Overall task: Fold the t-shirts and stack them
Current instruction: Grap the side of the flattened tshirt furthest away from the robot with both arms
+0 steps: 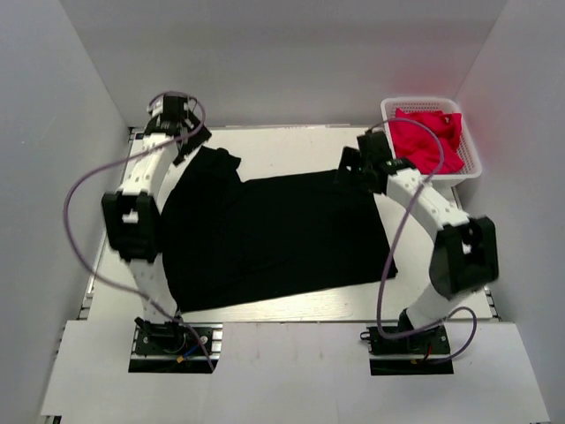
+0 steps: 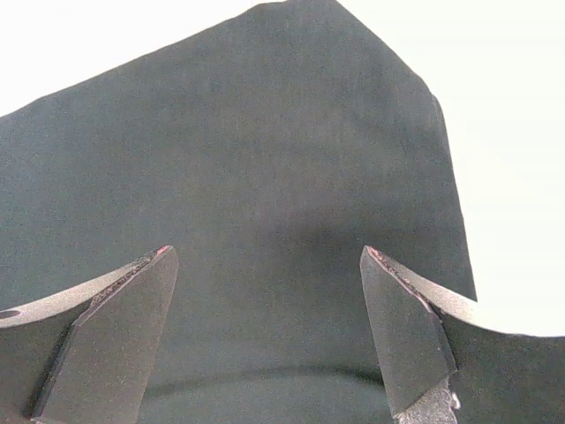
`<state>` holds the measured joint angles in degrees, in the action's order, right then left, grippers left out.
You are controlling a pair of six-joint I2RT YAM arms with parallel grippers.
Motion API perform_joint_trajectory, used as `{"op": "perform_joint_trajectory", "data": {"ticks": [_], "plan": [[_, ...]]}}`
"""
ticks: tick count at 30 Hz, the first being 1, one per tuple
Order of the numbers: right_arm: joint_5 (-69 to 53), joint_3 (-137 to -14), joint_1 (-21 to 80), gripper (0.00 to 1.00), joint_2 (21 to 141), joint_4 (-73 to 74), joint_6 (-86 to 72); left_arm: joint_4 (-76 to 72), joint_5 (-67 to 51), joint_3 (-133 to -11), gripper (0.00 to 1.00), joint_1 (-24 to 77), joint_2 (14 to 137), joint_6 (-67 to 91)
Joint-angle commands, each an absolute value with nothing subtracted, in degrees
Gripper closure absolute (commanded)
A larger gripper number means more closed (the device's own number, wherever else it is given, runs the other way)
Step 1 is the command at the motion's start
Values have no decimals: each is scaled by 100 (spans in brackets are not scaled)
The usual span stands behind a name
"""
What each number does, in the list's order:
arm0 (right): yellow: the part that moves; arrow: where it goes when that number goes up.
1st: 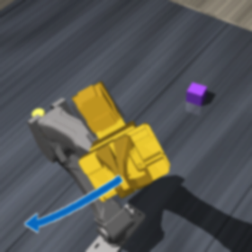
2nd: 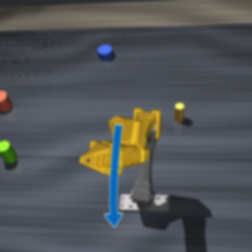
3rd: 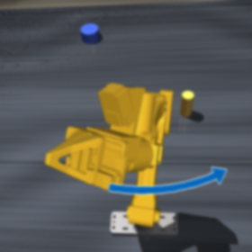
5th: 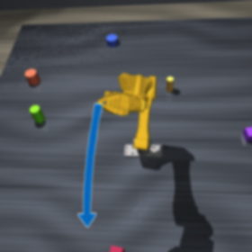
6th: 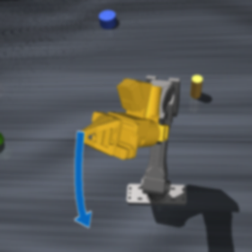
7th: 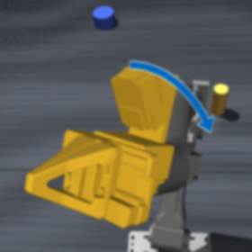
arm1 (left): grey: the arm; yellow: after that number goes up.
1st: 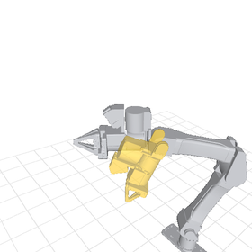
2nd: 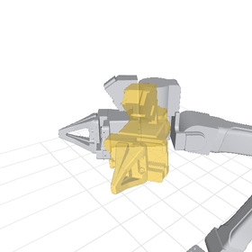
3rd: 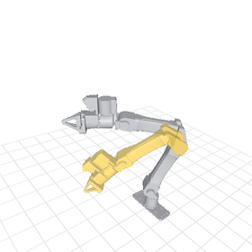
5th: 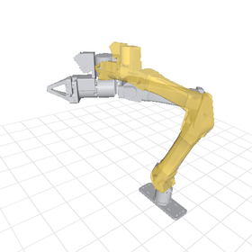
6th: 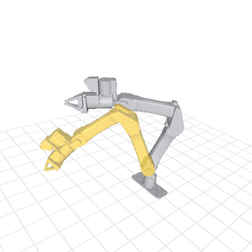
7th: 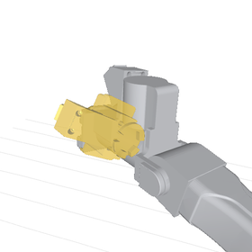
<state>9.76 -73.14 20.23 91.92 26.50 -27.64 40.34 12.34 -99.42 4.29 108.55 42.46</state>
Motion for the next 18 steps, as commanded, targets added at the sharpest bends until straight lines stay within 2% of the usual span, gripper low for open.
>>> {"op": "perform_joint_trajectory", "data": {"ticks": [1,2,7,9,13,16,18], "plan": [[1283,-8005,1951,10,9710,2777,-2514,4104,976,-11448,0,237,11985,3439],[1344,-8451,1908,10,10112,2890,-2488,4104,976,-12157,0,237,12650,3289],[1450,-9350,1854,10,10950,3199,-2364,3464,414,-13332,0,176,13956,2454],[1372,-9466,1811,10,11187,3182,-2251,3095,361,-13421,0,176,14097,2225],[1397,-9712,1732,10,11460,3313,-2215,2515,693,-12780,0,176,14045,1619],[1389,-9738,1696,10,11549,3287,-2189,2514,790,-12892,0,176,14299,1362],[1406,-9730,1670,10,11610,3278,-2136,2715,896,-12955,5,176,14545,1170]]}}
